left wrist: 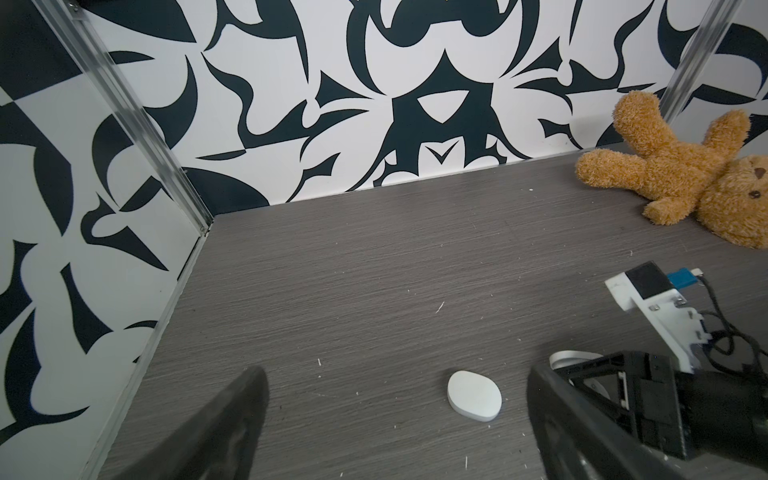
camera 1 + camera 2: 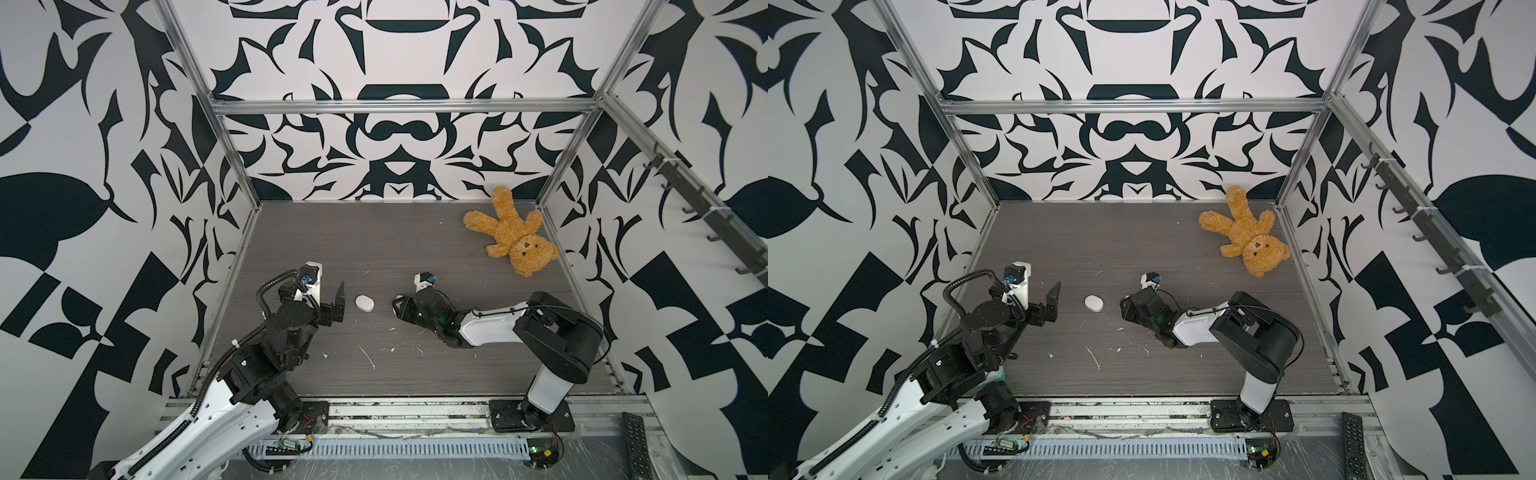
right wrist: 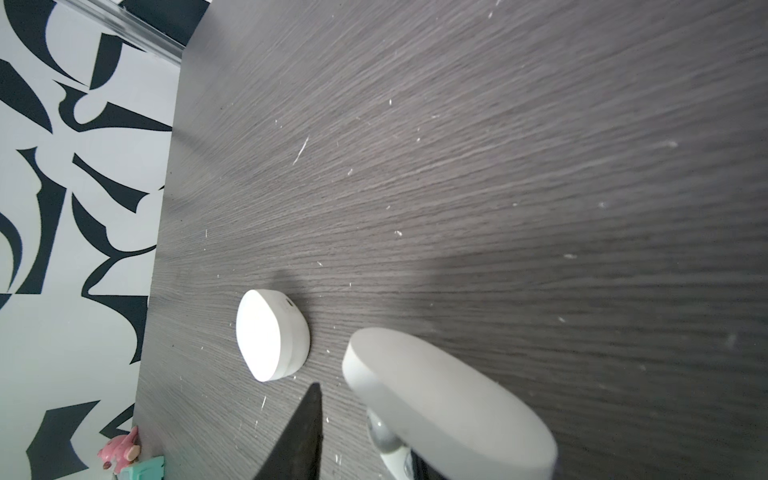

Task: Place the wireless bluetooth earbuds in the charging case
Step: 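Lower the earbud into the open case's empty slot with the right gripper, then open the right gripper and raise it away from the case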

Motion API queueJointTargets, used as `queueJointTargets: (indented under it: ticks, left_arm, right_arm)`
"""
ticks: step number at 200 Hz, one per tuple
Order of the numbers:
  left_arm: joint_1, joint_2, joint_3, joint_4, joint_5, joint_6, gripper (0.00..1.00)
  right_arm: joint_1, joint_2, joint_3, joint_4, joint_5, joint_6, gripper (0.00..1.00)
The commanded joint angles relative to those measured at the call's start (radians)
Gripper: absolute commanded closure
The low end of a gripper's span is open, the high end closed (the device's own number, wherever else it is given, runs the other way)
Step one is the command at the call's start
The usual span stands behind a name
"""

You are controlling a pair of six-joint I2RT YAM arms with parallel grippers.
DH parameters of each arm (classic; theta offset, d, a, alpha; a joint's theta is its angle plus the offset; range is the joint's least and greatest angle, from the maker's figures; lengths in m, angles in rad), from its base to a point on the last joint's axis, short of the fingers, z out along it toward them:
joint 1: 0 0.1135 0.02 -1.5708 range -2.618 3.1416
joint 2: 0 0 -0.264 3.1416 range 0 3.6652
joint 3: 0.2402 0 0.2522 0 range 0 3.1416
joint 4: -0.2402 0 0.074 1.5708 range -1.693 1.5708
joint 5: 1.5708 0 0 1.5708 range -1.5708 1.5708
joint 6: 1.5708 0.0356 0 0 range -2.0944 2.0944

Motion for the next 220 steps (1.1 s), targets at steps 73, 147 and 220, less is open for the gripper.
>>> queueJointTargets:
  ticks: [73,147,220]
  left_arm:
    - [0.004,-0.003,-0.015,0.002,0.001,0.004,0.01]
    - [0.004,-0.003,-0.012,0.002,0.005,0.005,0.01]
    - [0.004,0.012,-0.012,-0.002,0.013,0.005,0.01]
  right_arm:
    - [0.043,-0.153,0.020,-0.069,0.028,-0.043,0.55]
    - [-0.051,-0.224,0.281,-0.551,-0.126,-0.316,0.06]
    - [-0.224,-0.079,0.402,-0.635,-0.428,-0.424,0.01]
